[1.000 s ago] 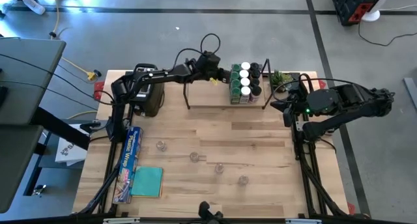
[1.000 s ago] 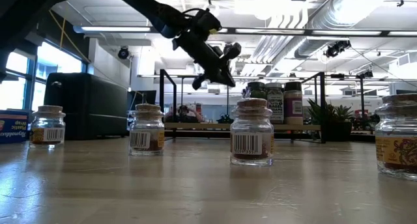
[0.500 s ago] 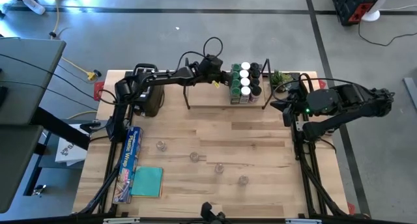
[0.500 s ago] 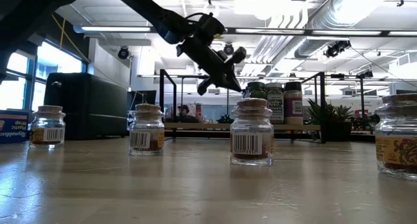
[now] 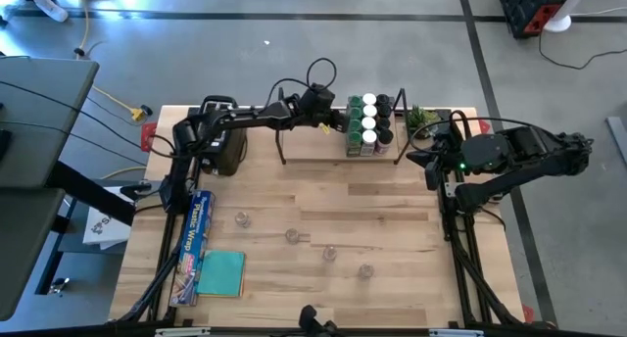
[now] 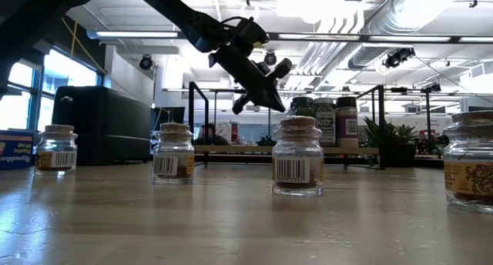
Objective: Shelf spices
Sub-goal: Adjust the green spice bottles on the shelf, then put the bottom brown spice bottle on the shelf
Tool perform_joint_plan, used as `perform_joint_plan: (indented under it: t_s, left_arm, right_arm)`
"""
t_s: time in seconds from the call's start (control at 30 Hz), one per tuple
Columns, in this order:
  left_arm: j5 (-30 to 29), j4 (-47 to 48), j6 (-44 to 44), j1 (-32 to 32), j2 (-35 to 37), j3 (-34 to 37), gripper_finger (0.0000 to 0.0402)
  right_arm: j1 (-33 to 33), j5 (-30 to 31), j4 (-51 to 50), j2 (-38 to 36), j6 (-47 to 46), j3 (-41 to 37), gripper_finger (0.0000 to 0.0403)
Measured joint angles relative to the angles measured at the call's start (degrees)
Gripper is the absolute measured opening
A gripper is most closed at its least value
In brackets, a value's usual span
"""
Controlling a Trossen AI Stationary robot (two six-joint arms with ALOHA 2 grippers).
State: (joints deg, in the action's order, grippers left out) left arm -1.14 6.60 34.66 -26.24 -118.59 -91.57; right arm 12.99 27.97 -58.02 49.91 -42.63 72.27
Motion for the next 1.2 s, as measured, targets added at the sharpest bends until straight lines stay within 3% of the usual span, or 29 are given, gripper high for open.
perform_joint_plan:
  t_s: [0.3, 0.43, 0.57, 0.7, 0.87, 1.07, 1.2]
  left_arm:
    - [-1.0, 11.2, -9.2, 1.6, 9.3, 0.0, 0.0000]
    - [-2.7, 20.0, -13.2, 5.3, 17.0, 0.0, 0.0000]
    - [-10.1, 31.4, -11.6, 10.7, 25.6, 0.0, 0.0000]
    - [-19.6, 42.7, -5.3, 17.8, 33.4, -0.1, 0.0000]
    - [-28.8, 57.0, 7.1, 27.5, 40.4, -0.1, 0.0000]
    - [-35.9, 68.3, 12.1, 36.6, 45.7, -0.1, 0.0000]
    - [-35.7, 72.7, 11.6, 39.9, 48.9, -0.1, 0.0000]
  right_arm:
    - [0.0, -0.7, 0.0, 0.3, 1.3, 0.0, 0.0004]
    - [0.0, -6.3, 1.0, 2.2, 8.9, 0.0, 0.0005]
    - [0.4, -15.6, 2.2, 6.8, 18.1, 0.0, 0.0018]
    - [2.3, -23.8, 2.2, 12.8, 27.7, 0.0, 0.0065]
    - [5.1, -29.5, 5.6, 21.1, 33.6, 0.0, 0.0154]
    - [9.5, -29.7, 10.9, 31.3, 23.2, 0.0, 0.0260]
    - [13.6, -27.6, 13.0, 38.2, 16.8, 0.0, 0.0287]
